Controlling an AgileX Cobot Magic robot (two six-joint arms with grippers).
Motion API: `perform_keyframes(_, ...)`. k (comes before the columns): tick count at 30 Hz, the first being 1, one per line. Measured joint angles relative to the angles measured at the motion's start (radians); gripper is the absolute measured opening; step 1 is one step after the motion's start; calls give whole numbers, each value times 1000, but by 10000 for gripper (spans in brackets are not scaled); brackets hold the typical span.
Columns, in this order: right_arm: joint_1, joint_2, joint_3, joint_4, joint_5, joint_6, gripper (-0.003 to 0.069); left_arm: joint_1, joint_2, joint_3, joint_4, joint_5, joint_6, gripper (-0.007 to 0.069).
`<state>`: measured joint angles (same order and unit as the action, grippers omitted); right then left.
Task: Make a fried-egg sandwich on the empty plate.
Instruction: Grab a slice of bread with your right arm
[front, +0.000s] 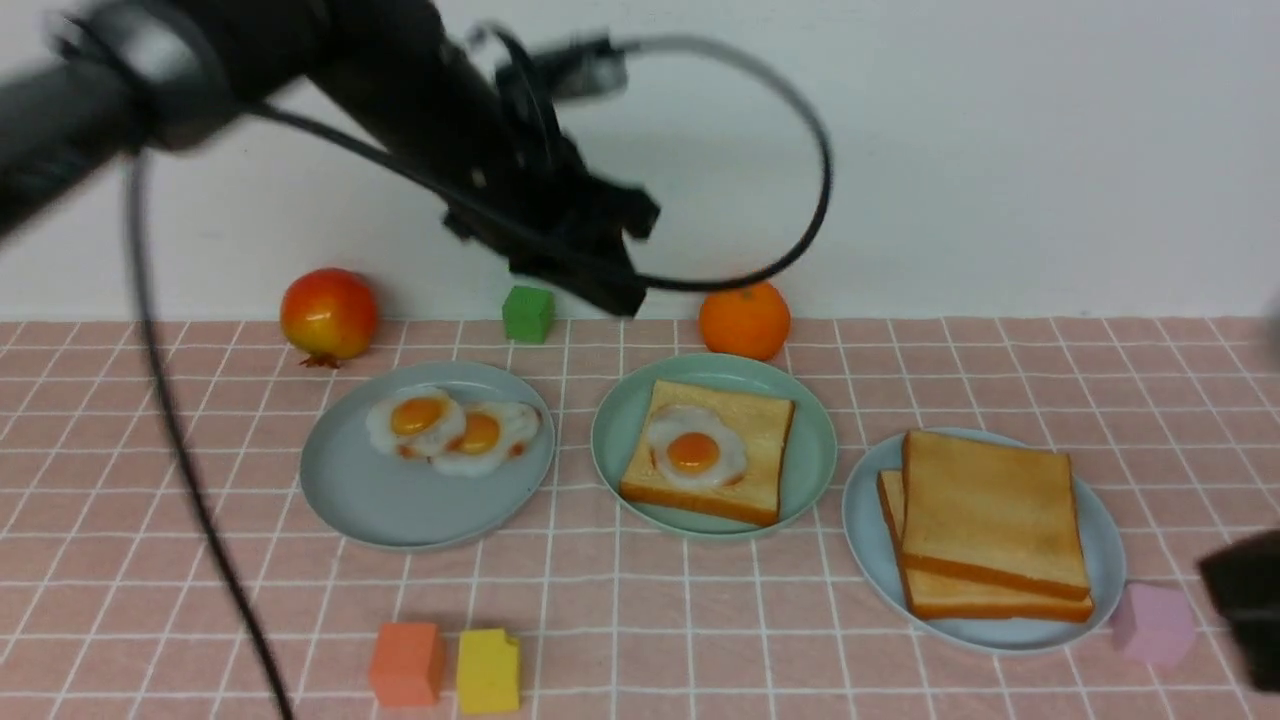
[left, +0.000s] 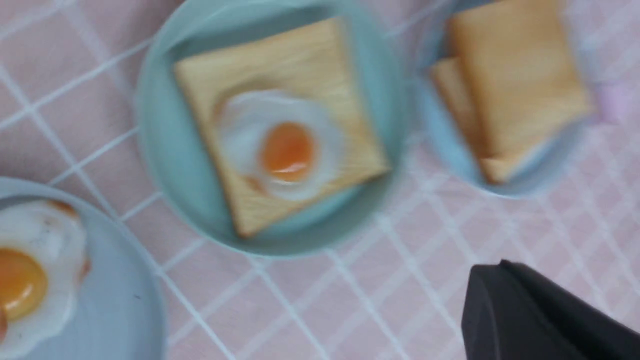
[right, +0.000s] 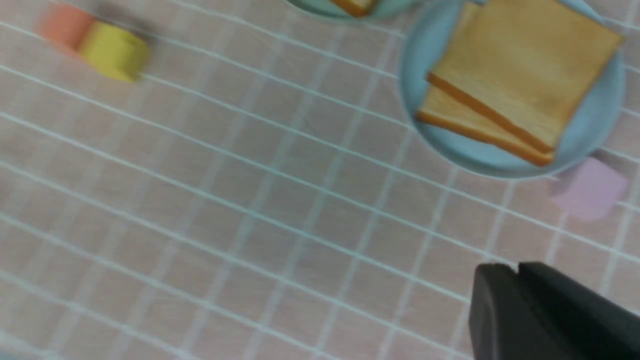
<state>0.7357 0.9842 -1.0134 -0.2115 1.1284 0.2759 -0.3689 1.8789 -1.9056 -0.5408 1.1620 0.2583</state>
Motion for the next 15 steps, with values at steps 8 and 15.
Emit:
perform_keyframes(8,-151,318,-8,-4,-63,-244,90,-157,-441,369,61,-137,2,12)
perform_keyframes(15,-407,544,-9,224,-266,-601,218,-286,-930,851,58,-343,0,12)
